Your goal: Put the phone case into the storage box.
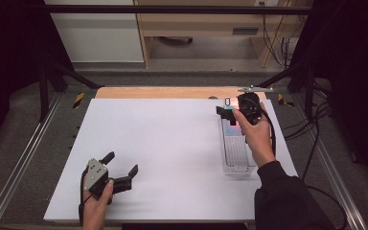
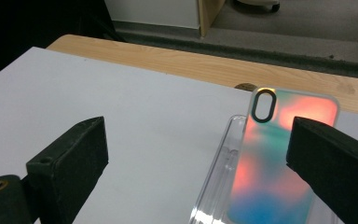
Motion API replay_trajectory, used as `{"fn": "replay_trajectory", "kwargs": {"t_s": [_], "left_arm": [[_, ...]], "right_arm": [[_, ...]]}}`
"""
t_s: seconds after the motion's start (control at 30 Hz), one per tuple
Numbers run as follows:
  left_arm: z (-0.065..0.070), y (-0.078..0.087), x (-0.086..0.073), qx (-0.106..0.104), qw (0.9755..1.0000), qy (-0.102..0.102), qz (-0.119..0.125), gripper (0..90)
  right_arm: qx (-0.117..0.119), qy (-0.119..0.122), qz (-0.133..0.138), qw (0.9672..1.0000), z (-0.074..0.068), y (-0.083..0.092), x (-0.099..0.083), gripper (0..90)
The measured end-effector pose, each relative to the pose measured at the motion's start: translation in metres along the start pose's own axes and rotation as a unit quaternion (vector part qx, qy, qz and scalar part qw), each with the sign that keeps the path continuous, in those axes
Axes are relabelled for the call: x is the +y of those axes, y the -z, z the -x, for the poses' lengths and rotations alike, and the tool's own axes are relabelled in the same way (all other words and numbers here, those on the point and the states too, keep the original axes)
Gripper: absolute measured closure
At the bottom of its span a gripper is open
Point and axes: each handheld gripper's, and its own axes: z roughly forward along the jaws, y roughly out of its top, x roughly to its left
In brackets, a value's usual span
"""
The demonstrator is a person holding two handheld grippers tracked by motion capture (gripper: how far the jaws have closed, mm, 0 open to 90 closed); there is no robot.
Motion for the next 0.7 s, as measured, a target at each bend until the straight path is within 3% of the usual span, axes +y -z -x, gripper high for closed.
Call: {"fn": "replay_trajectory", "kwargs": {"t_s": [0.3, 0.6, 0.7], "left_arm": [[0.0, 0.001, 0.0, 0.002, 1.0, -0.002, 0.001, 1.0], [-0.003, 0.003, 0.0, 0.007, 1.0, 0.005, 0.002, 1.1], [-0.004, 0.002, 0.0, 0.006, 1.0, 0.006, 0.001, 1.0]], "right_arm": [[0.021, 0.013, 0.013, 0.9996, -0.02, 0.017, 0.0, 5.0], [0.031, 0.012, 0.012, 0.9994, -0.03, 0.019, -0.009, 5.0], [0.039, 0.021, 0.018, 0.9989, -0.034, 0.019, -0.013, 4.7]]}}
